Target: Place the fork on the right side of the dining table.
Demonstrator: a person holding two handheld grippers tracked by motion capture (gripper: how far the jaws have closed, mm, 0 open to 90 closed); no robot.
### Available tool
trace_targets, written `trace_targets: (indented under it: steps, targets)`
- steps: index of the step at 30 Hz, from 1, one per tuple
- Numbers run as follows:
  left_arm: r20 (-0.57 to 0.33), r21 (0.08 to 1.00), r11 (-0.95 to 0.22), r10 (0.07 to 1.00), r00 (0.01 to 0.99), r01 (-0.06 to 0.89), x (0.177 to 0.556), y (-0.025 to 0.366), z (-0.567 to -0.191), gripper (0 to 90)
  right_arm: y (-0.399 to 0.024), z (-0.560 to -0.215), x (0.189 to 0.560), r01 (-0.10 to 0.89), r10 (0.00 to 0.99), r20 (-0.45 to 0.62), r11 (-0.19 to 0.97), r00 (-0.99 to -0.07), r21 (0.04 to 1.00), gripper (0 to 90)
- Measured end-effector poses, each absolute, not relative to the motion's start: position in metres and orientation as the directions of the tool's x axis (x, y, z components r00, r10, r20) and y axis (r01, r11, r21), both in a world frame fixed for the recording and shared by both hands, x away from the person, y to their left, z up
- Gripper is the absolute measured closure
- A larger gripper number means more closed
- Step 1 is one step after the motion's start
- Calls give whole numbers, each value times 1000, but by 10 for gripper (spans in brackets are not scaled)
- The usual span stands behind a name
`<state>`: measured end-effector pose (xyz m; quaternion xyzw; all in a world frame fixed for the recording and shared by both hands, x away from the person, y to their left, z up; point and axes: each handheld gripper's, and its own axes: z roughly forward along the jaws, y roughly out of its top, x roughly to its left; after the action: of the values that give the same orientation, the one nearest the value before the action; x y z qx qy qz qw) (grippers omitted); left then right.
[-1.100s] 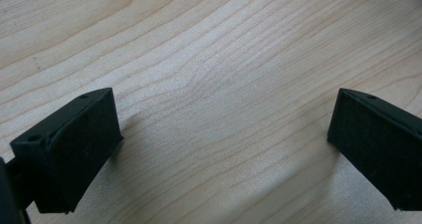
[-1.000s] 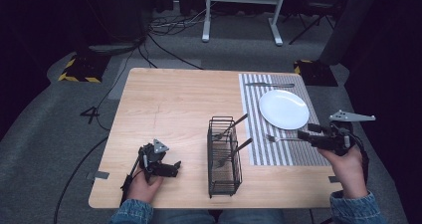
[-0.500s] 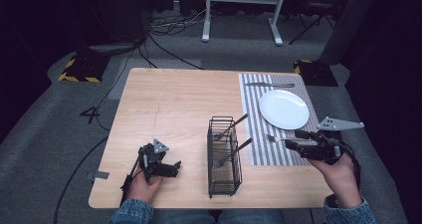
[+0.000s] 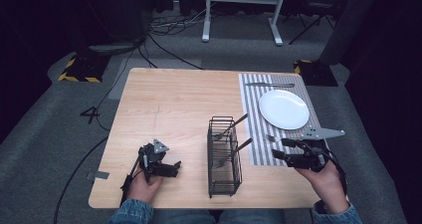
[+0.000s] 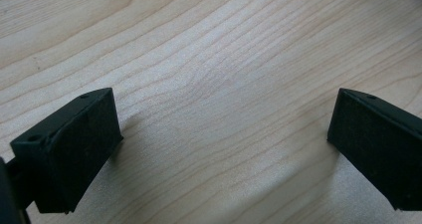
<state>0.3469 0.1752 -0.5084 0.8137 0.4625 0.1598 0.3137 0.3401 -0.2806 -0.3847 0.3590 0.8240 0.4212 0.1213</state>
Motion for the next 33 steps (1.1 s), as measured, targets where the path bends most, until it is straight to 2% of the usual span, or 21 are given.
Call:
trace_targets:
  steps: [8, 14, 21, 33]
  targets:
    - [-30, 658, -375, 853, 521, 652, 347, 175, -508, 3, -268, -408, 335, 481, 659, 115, 408, -744, 776, 388]
    - [-30, 658, -376, 853, 521, 652, 347, 175, -508, 3, -261, -427, 331, 473, 667, 84, 428, -740, 770, 389]
    - [-30, 658, -375, 853, 521, 652, 347, 175, -508, 3, -256, -450, 332, 481, 657, 100, 431, -747, 764, 394]
    - [-30, 658, -376, 853, 521, 652, 347, 175, -508, 3, -248, -481, 332, 427, 643, 12, 495, -766, 756, 416]
